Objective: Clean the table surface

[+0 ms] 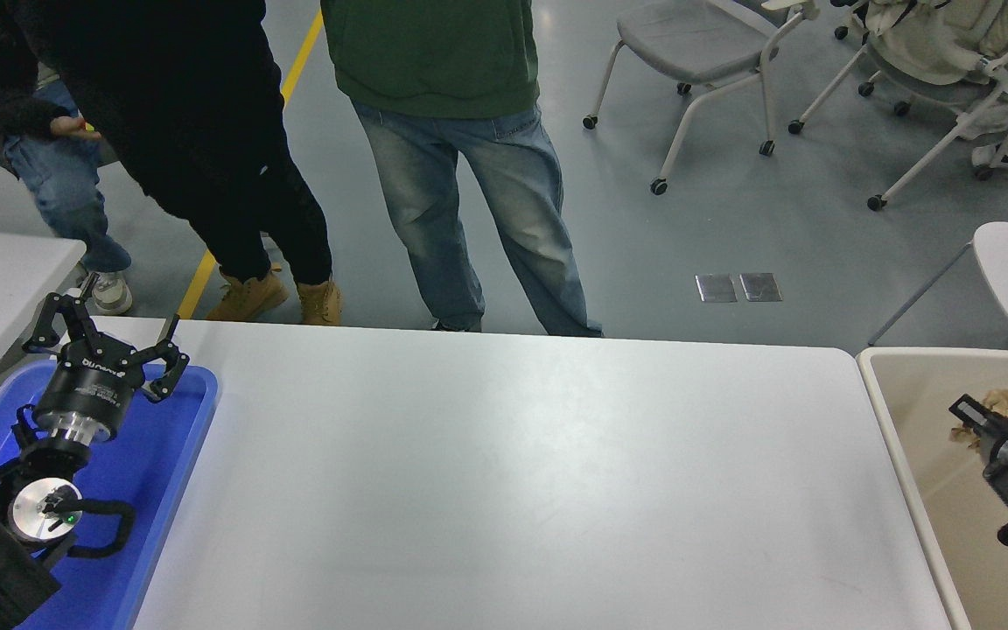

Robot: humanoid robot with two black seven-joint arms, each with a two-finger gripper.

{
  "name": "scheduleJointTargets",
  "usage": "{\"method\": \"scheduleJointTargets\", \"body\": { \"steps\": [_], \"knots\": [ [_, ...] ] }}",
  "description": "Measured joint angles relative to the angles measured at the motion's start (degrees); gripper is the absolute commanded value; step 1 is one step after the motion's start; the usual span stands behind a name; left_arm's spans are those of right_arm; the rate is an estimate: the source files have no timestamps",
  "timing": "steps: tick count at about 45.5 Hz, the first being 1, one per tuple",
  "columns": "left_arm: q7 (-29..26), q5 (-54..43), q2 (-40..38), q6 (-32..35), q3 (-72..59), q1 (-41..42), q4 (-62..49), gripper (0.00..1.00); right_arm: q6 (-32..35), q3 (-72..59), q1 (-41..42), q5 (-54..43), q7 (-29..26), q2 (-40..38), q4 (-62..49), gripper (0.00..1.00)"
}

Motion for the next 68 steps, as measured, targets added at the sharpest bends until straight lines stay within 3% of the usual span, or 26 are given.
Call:
{"method": "scheduleJointTargets", "body": {
  "steps": [1, 20, 35, 44, 55, 68],
  "knots": [
    [0.0, 0.0, 0.0, 0.0, 0.0, 0.0, 0.0, 1.0, -0.1, -0.1, 0.0, 0.0, 0.0, 0.1, -0.2, 1.0],
    [0.0, 0.0, 0.0, 0.0, 0.0, 0.0, 0.0, 1.0, -0.9, -1.3, -0.3, 3.0, -0.3, 1.0, -1.5, 1.0],
    [0.0, 0.0, 0.0, 0.0, 0.1, 0.0, 0.0, 1.0, -1.0, -0.9, 1.1, 6.9, 0.2, -4.7, 1.6, 1.0],
    [0.0, 0.0, 0.0, 0.0, 0.1, 0.0, 0.0, 1.0, -1.1, 3.4, 1.7, 8.2, 1.6, -12.7, 13.7, 1.0],
    [0.0, 0.0, 0.0, 0.0, 0.1, 0.0, 0.0, 1.0, -0.8, 21.0, -0.1, 8.8, 2.8, -21.8, 33.9, 1.0],
    [0.0, 0.0, 0.0, 0.0, 0.1, 0.0, 0.0, 1.0, -1.5, 35.8, -3.1, 12.7, 3.2, -18.7, 43.6, 1.0]
  ]
}}
